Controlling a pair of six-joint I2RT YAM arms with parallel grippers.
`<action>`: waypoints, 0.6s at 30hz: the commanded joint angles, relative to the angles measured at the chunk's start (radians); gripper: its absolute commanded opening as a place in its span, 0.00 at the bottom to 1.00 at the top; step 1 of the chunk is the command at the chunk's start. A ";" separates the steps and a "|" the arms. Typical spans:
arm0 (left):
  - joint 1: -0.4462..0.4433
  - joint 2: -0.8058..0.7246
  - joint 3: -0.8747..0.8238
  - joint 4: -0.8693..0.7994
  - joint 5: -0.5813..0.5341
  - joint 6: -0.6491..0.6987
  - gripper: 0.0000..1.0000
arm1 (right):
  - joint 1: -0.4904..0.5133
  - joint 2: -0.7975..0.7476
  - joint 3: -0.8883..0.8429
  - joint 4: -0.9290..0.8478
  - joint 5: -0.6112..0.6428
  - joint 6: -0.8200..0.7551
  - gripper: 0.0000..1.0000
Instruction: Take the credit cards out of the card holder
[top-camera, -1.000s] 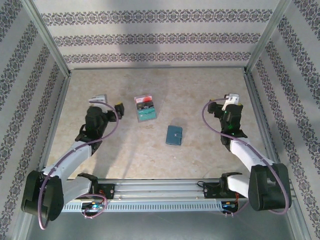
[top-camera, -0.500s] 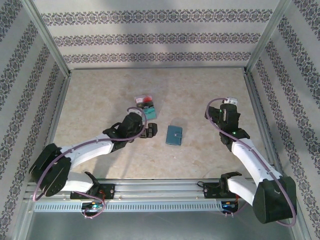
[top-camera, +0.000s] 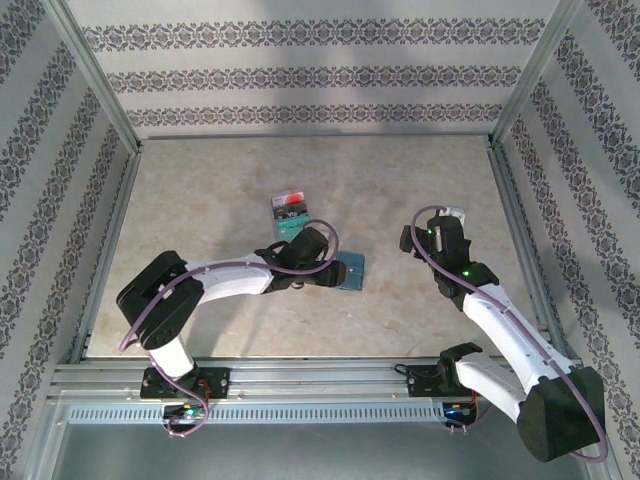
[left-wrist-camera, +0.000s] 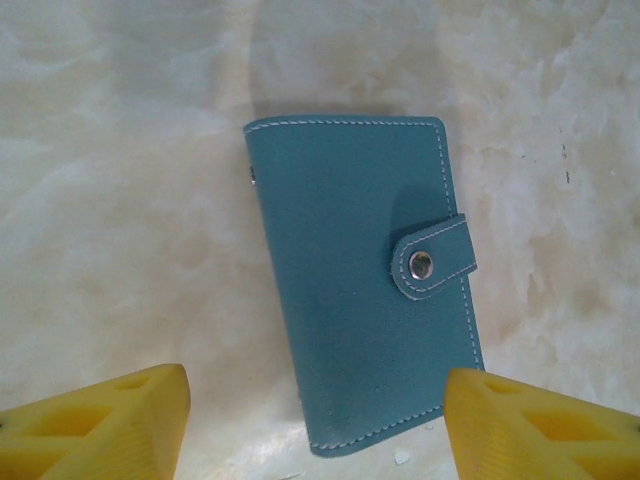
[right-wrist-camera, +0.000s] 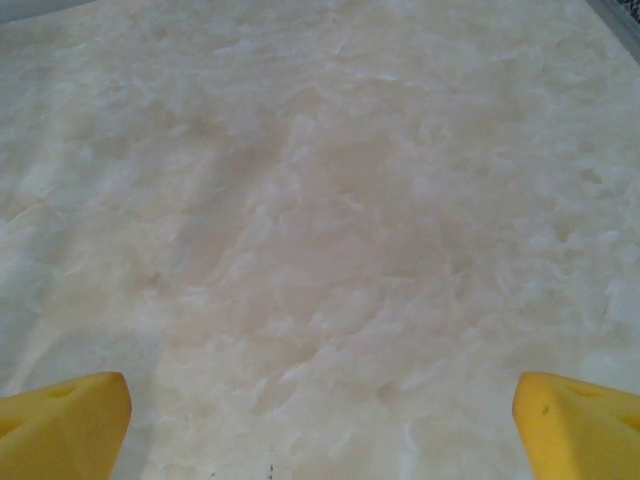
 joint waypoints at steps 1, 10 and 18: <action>-0.010 0.044 0.043 -0.016 0.053 0.025 0.64 | 0.020 -0.010 0.027 -0.034 0.021 0.042 0.98; -0.010 0.145 0.119 -0.068 0.084 0.074 0.58 | 0.045 0.005 0.038 -0.032 0.026 0.050 0.98; -0.010 0.217 0.154 -0.092 0.078 0.080 0.53 | 0.048 0.018 0.038 -0.032 0.027 0.051 0.98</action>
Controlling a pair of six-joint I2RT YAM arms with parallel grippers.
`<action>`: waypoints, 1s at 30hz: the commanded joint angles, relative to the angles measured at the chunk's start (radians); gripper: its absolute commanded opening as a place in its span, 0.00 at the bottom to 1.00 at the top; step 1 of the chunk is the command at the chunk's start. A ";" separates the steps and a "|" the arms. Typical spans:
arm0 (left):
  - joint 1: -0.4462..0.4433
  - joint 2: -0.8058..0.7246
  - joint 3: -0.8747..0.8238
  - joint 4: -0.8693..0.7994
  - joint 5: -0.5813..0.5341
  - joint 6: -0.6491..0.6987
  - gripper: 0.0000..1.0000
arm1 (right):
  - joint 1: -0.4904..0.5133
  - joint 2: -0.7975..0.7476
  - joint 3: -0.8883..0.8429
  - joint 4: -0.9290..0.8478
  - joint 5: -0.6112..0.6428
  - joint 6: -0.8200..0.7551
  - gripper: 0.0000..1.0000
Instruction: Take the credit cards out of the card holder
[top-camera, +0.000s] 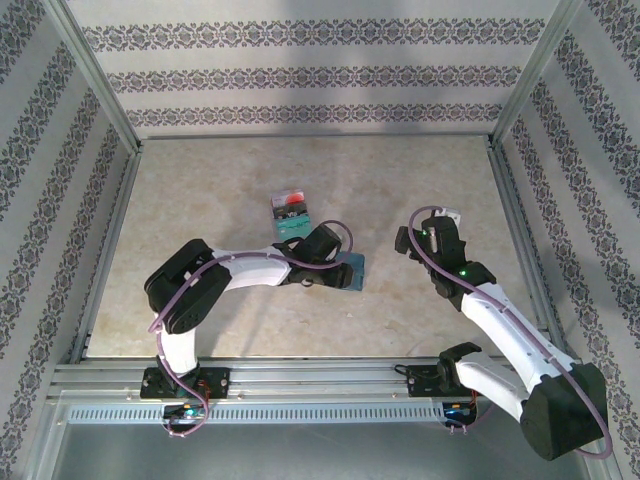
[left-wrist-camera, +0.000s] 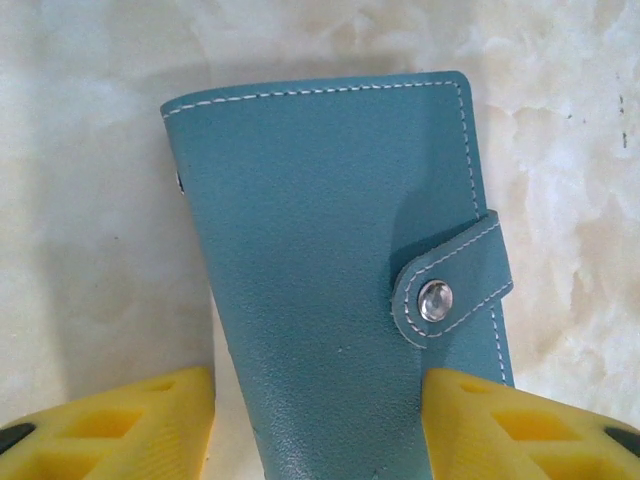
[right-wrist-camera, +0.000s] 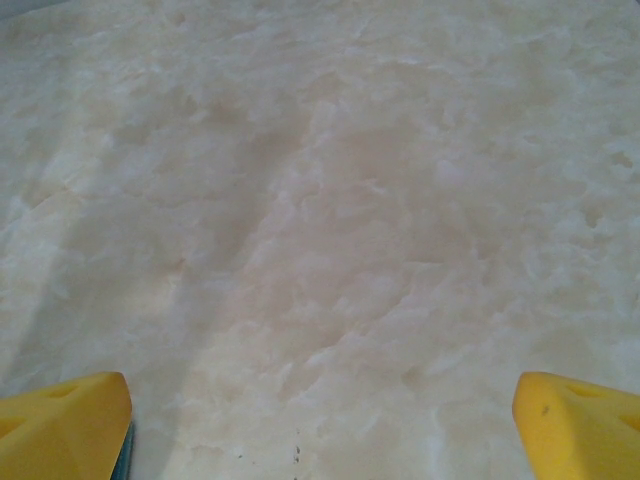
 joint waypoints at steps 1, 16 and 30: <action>-0.010 0.062 0.030 -0.038 0.016 0.024 0.49 | 0.009 0.007 0.027 -0.014 0.023 0.016 0.98; -0.007 -0.026 -0.025 0.033 0.024 -0.004 0.00 | 0.009 0.064 0.013 -0.002 -0.076 0.081 0.98; 0.079 -0.242 -0.268 0.437 0.207 -0.104 0.00 | -0.003 0.062 -0.100 0.202 -0.501 0.251 0.98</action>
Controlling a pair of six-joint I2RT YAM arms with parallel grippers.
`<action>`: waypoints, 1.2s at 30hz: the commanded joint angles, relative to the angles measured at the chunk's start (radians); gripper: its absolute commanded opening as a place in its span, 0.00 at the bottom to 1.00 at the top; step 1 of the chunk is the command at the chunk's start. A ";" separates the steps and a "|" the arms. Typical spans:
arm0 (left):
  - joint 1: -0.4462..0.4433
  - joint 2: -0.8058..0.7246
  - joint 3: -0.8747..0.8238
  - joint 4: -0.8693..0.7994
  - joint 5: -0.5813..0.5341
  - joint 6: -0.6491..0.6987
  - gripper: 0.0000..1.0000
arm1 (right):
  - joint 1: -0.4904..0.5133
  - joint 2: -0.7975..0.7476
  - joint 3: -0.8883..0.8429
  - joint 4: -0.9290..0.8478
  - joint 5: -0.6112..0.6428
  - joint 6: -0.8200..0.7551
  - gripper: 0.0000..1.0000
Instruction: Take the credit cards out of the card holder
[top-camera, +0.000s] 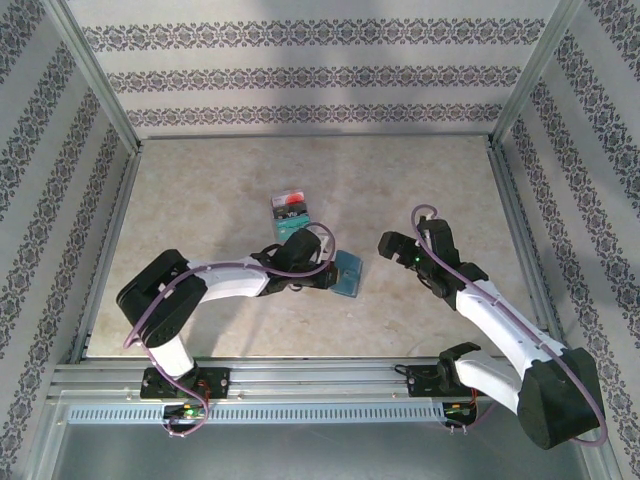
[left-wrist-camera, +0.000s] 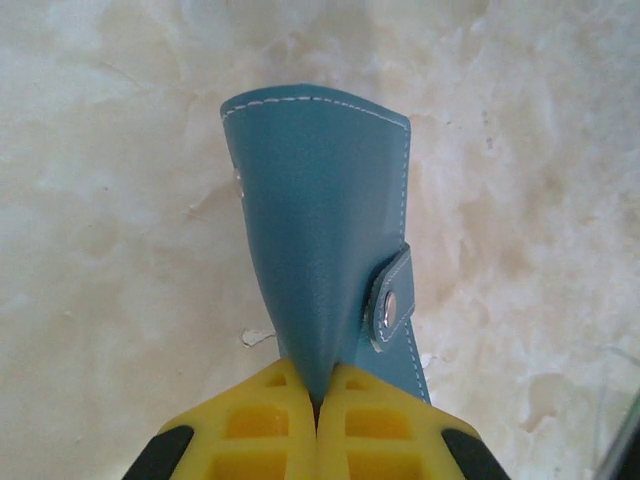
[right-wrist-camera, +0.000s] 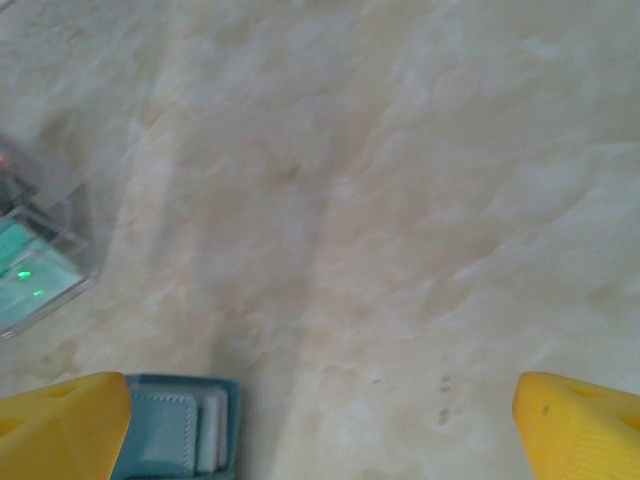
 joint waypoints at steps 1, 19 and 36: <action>0.040 -0.068 -0.045 0.217 0.099 -0.049 0.00 | -0.001 0.003 -0.047 0.144 -0.205 0.082 0.98; 0.071 -0.155 -0.069 0.286 0.223 -0.051 0.00 | 0.115 0.183 0.032 0.410 -0.368 0.121 0.96; 0.080 -0.202 -0.085 0.254 0.223 -0.017 0.43 | 0.139 0.210 0.048 0.501 -0.408 0.144 0.29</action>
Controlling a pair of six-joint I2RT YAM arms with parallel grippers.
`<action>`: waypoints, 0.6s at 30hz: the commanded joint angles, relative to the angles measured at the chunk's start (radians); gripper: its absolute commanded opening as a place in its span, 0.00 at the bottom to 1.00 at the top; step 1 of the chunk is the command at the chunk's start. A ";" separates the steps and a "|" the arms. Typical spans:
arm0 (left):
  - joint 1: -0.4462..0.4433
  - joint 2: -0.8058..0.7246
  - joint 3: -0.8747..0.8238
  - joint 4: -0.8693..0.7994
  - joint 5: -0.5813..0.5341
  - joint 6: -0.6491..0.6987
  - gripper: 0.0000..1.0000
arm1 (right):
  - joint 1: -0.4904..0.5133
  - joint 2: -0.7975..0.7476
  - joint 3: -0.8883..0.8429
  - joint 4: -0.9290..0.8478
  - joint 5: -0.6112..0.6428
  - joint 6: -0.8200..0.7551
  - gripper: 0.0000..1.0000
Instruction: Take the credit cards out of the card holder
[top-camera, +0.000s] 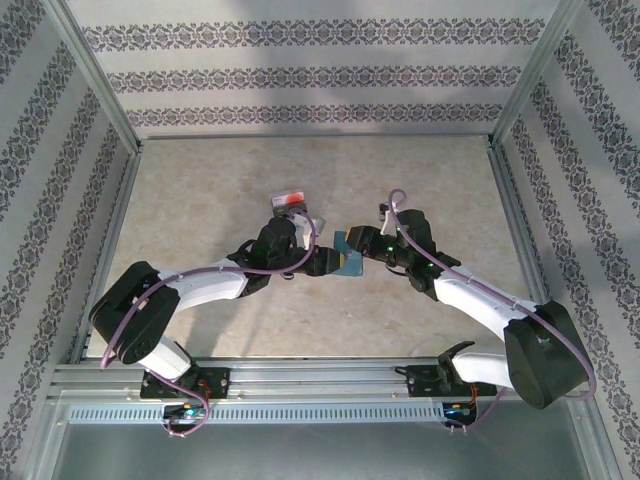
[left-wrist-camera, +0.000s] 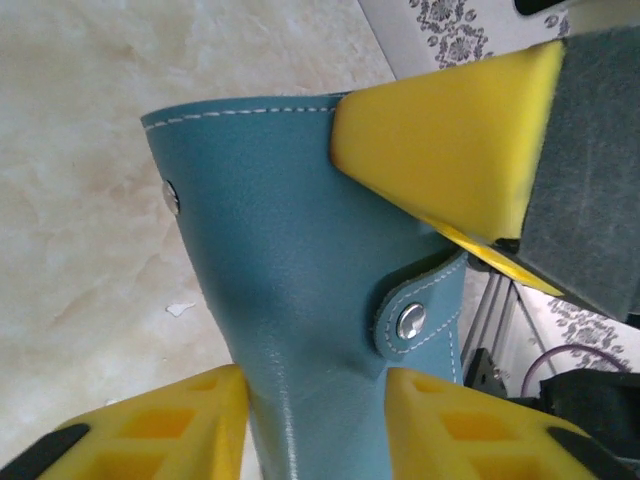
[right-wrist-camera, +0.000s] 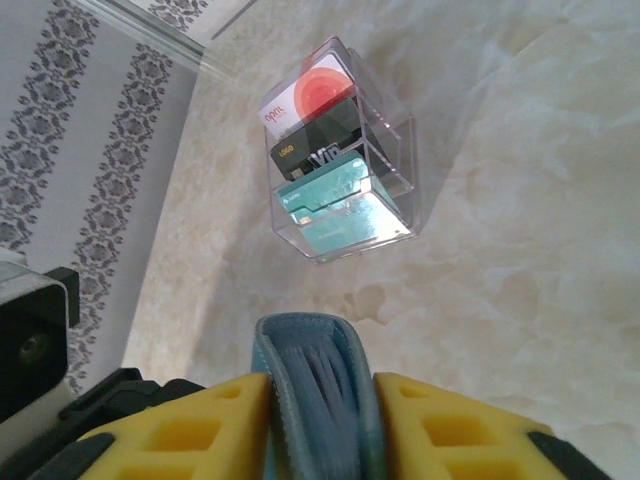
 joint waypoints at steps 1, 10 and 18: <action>0.016 -0.069 -0.012 0.013 0.018 0.033 0.45 | 0.005 -0.010 0.007 0.064 -0.049 0.004 0.26; 0.111 -0.242 -0.071 -0.078 0.014 0.104 0.62 | -0.063 -0.011 0.007 0.162 -0.191 0.029 0.15; 0.124 -0.190 -0.030 -0.106 0.164 0.132 0.75 | -0.071 0.066 0.097 0.267 -0.385 0.066 0.13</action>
